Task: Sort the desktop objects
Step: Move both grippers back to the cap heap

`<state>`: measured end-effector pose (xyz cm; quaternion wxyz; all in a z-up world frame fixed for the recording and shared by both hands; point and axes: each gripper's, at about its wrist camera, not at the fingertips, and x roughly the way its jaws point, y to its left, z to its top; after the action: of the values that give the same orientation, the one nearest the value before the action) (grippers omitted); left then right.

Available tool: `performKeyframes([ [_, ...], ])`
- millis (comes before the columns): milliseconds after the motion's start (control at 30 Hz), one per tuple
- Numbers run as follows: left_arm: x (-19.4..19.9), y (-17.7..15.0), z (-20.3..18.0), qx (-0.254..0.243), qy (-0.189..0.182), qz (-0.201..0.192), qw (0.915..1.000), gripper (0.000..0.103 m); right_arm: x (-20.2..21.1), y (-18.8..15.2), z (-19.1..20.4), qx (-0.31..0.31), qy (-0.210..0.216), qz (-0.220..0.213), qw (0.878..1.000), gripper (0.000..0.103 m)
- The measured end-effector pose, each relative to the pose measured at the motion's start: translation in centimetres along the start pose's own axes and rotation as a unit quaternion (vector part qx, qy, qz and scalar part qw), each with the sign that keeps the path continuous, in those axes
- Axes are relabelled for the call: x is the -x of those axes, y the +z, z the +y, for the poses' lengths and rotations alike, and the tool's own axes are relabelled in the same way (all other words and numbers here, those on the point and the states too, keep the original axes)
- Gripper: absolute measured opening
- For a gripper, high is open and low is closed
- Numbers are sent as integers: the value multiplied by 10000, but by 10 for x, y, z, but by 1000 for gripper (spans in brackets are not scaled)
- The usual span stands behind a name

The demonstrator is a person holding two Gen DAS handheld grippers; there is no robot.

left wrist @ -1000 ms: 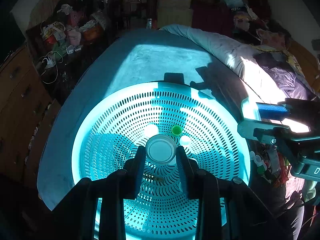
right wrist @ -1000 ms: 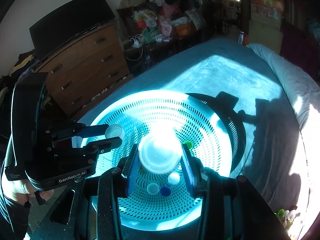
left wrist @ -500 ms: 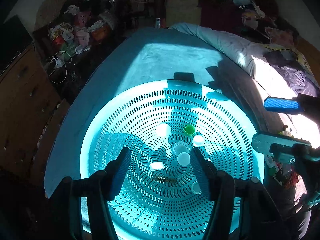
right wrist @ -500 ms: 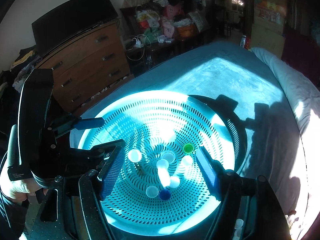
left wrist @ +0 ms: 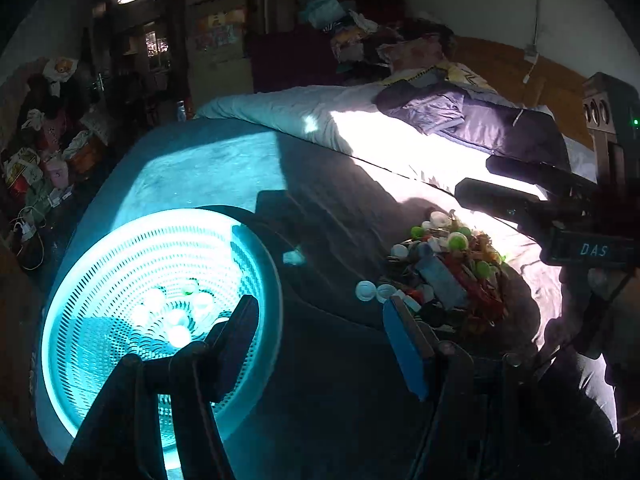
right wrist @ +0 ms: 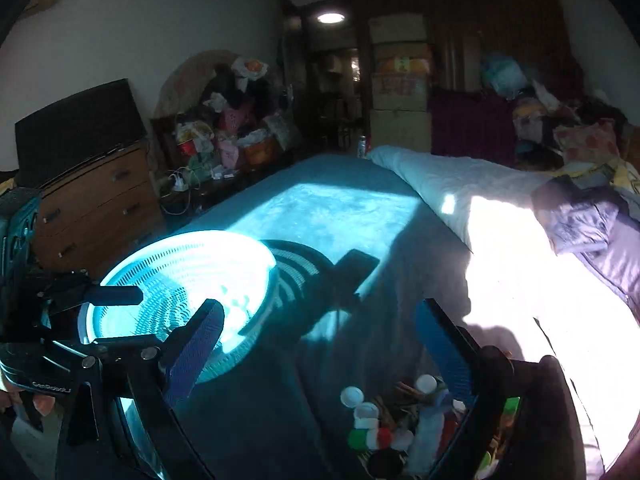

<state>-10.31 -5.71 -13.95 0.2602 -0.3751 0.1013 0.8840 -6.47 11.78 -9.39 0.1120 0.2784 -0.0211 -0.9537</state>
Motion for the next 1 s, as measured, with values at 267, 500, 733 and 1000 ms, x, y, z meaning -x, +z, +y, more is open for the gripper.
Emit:
performKeyframes([
  [267,-126,-62,-41,755,-124,515,9957,75,51,-143,-123,-1149,-771,822,9870,97],
  [500,-204,-54,-24,716,351,889,9928,75,73,-203,-166,-1682,-778,908,9785,97],
  [733,-237,-32,-39,97,189,799,9966,75,63,-203,-178,-1753,-602,747,9798,96],
  [1000,-239,-27,-35,387,134,652,9970,31,53,-197,-175,-1612,-288,659,9843,57],
])
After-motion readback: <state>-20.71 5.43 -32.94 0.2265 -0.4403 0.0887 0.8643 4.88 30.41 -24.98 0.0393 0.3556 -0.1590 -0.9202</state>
